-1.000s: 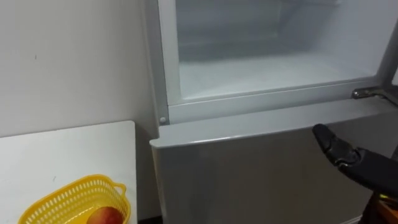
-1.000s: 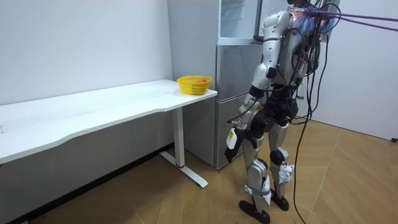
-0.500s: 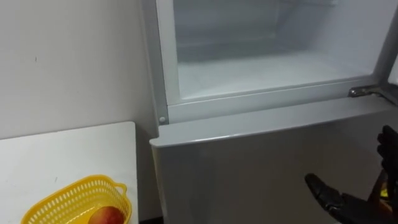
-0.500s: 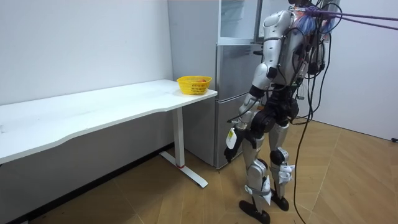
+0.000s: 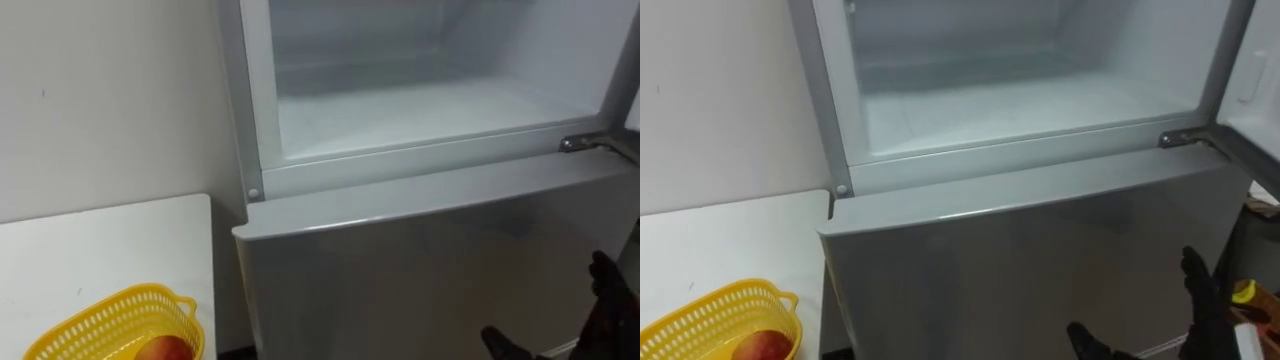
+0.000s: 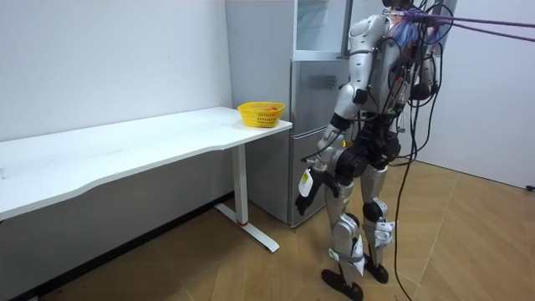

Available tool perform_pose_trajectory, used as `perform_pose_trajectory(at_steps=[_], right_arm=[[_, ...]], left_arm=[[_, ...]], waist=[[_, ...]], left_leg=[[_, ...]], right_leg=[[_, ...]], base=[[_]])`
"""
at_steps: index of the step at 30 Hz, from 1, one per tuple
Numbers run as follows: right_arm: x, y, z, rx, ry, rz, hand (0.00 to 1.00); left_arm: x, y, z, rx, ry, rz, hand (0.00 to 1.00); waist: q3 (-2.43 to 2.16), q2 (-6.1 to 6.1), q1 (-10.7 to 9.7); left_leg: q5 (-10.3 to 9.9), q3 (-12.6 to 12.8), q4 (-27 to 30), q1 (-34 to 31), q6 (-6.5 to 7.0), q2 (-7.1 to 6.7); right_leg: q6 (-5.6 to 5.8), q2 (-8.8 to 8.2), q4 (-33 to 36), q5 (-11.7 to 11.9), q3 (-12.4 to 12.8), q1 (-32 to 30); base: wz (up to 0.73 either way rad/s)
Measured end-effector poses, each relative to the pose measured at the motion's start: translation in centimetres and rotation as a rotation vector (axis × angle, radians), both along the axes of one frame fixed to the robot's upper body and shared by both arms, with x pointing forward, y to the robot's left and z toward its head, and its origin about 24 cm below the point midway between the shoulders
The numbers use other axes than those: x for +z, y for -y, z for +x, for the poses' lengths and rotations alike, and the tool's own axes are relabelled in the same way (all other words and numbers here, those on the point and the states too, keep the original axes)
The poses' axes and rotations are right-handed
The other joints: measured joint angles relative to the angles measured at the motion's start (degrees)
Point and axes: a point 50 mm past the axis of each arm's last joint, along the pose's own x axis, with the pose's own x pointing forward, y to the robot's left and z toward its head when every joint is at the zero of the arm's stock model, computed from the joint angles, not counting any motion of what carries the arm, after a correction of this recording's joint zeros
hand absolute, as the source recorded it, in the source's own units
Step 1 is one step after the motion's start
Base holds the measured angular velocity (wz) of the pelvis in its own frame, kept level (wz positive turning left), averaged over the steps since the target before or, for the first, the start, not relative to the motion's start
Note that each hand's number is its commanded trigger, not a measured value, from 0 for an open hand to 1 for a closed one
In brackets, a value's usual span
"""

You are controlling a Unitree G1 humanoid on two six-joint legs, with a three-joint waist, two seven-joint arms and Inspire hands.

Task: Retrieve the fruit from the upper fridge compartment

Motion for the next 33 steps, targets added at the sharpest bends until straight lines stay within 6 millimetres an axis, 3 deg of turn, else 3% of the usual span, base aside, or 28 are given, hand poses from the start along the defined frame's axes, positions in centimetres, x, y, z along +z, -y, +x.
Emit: perform_pose_trajectory(at_steps=[2, 6, 10, 13, 16, 25, 33], right_arm=[[-0.7, 0.0, -0.1, 0.008, -0.029, 0.021, 0.00], [-4.4, -0.2, -0.8, 0.014, -0.192, 0.052, 0.00], [-9.0, -0.1, -3.0, -0.001, -0.415, 0.092, 0.00], [-11.4, 0.2, -4.6, -0.018, -0.544, 0.119, 0.00], [-13.3, 0.6, -6.1, -0.044, -0.648, 0.129, 0.00], [-17.6, 1.3, -10.2, -0.122, -0.928, 0.149, 0.00], [-19.4, 1.2, -11.2, -0.174, -1.058, 0.216, 0.00]], left_arm=[[0.0, -0.1, 0.0, 0.016, 0.003, -0.002, 0.00], [0.1, -0.1, 0.3, 0.042, 0.022, 0.008, 0.00], [0.2, 0.0, 0.9, 0.051, 0.055, 0.010, 0.00], [0.3, 0.1, 1.1, 0.056, 0.068, 0.006, 0.00], [0.3, 0.1, 1.2, 0.083, 0.081, 0.004, 0.00], [0.4, -0.3, 1.2, 0.120, 0.099, 0.020, 0.00], [0.4, -0.7, 0.4, 0.199, 0.099, 0.018, 0.00]], waist=[[-0.01, 0.01, -0.07], [-0.01, 0.02, -0.03], [0.15, 0.24, 0.42], [0.33, 0.22, 0.51], [0.21, 0.31, 0.51], [0.35, -0.81, 1.71], [0.48, -1.39, 2.26]], left_leg=[[0.00, -0.01, 0.07, -0.37, 0.00, 0.00], [0.01, -0.01, 0.09, -0.23, 0.01, -0.05], [0.01, -0.02, -0.60, 0.65, 0.00, -0.07], [0.01, -0.15, -0.84, 0.55, -0.01, -0.11], [0.02, -0.09, -0.86, 0.79, 0.00, -0.22], [0.02, -0.20, -0.88, 1.61, -0.01, -0.30], [0.02, -1.15, -0.96, 2.70, -0.01, -0.49]], right_leg=[[-0.01, 0.00, 0.01, 0.01, 0.03, -0.06], [0.01, -0.09, -0.03, 0.04, -0.31, 0.36], [0.03, -0.13, -0.07, 0.04, -0.73, 0.92], [0.04, -0.13, -0.04, 0.04, -0.58, 0.93], [0.11, -0.14, -0.14, -0.03, -0.42, 1.25], [0.16, -0.02, -1.29, -0.05, -0.09, 2.33], [0.25, -0.07, -2.16, -0.03, -1.02, 3.84]], base=[[0.00], [0.01], [0.02], [0.00], [0.00], [0.00], [0.06]])
